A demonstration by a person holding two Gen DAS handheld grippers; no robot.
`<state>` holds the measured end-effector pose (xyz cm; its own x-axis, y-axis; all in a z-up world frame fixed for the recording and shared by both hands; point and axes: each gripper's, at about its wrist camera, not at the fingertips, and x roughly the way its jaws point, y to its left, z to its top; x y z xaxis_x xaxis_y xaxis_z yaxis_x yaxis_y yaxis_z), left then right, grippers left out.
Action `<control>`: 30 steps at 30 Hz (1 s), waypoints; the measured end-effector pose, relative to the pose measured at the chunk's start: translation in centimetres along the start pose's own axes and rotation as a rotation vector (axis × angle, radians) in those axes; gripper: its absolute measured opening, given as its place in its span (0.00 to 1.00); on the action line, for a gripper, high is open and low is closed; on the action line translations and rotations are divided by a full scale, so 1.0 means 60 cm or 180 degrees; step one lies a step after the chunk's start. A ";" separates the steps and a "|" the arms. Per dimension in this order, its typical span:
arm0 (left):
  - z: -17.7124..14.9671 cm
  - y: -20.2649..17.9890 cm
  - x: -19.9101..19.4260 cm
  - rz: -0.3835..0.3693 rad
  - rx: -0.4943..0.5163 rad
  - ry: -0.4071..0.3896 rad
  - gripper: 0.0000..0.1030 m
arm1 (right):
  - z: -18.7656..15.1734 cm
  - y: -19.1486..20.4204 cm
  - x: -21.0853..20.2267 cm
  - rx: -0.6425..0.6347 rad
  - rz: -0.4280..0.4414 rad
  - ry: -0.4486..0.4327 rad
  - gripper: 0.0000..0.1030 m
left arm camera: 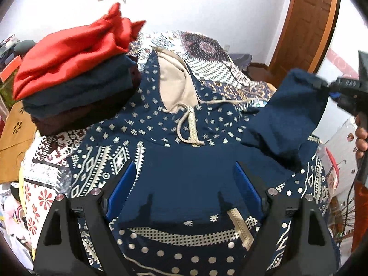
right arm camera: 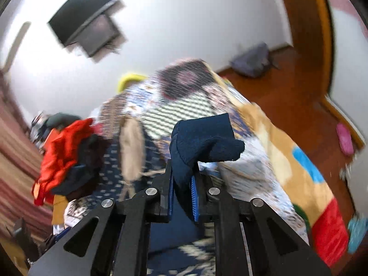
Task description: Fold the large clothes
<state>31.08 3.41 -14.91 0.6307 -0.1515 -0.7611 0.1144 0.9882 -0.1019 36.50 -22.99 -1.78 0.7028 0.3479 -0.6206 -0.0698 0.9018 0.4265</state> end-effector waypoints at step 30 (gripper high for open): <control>-0.130 0.237 -0.100 0.0408 -0.0870 -0.0060 0.86 | -0.334 0.324 0.232 -0.1454 0.0656 0.2265 0.33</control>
<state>22.93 18.54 -16.80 0.6410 -0.0229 -0.7672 -0.1764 0.9684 -0.1763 30.76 4.51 -15.33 0.0461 0.4556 -0.8890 -0.5314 0.7647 0.3644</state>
